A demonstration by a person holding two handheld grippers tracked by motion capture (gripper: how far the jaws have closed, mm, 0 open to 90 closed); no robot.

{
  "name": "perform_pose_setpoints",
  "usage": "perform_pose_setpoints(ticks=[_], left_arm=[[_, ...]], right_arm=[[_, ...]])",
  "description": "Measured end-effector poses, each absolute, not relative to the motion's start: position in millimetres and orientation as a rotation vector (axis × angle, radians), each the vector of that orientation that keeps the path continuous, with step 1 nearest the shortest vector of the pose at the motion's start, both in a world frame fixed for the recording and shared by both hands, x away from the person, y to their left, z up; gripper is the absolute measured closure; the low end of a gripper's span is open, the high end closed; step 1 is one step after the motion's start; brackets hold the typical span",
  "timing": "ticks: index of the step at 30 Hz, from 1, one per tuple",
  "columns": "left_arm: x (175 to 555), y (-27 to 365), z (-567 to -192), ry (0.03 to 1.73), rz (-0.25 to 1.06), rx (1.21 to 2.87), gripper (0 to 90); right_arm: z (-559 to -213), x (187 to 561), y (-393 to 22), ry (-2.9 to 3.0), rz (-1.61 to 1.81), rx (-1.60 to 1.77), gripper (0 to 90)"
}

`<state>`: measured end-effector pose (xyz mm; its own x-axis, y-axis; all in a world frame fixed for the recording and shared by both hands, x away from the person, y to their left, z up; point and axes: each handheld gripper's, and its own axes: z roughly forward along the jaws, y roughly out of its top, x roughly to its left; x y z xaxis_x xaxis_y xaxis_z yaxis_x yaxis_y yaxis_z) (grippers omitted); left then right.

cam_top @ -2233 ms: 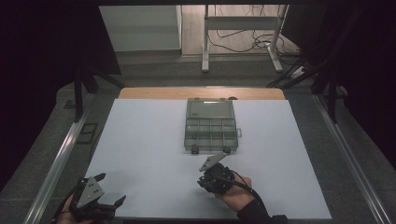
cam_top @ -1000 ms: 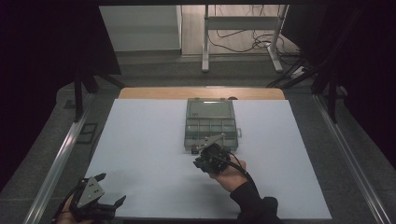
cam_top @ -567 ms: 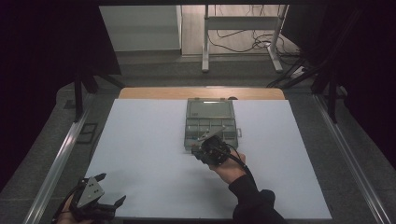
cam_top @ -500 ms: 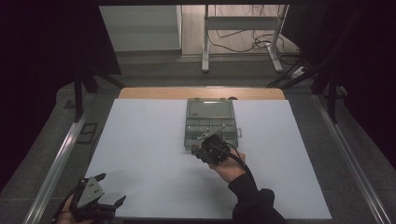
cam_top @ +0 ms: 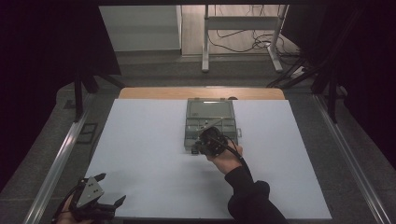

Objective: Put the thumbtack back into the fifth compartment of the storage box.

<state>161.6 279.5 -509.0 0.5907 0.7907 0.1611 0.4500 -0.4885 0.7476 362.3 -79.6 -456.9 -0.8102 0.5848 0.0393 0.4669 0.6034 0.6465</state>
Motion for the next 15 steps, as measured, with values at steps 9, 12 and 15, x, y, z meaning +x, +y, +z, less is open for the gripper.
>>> perform_pose_setpoints(ticks=[9,12,15], left_arm=[[162.1,281.2,-508.8,0.99,0.645,2.135,1.5],[162.1,281.4,-508.8,0.99,0.644,2.134,1.5],[162.1,281.3,-508.9,0.99,0.644,2.134,1.4]], right_arm=[[-459.7,377.0,-68.7,2.631,0.977,0.889,82.3],[-462.5,382.7,-64.6,2.625,0.968,0.896,82.3],[-465.3,388.6,-60.9,2.618,0.959,0.904,82.3]])
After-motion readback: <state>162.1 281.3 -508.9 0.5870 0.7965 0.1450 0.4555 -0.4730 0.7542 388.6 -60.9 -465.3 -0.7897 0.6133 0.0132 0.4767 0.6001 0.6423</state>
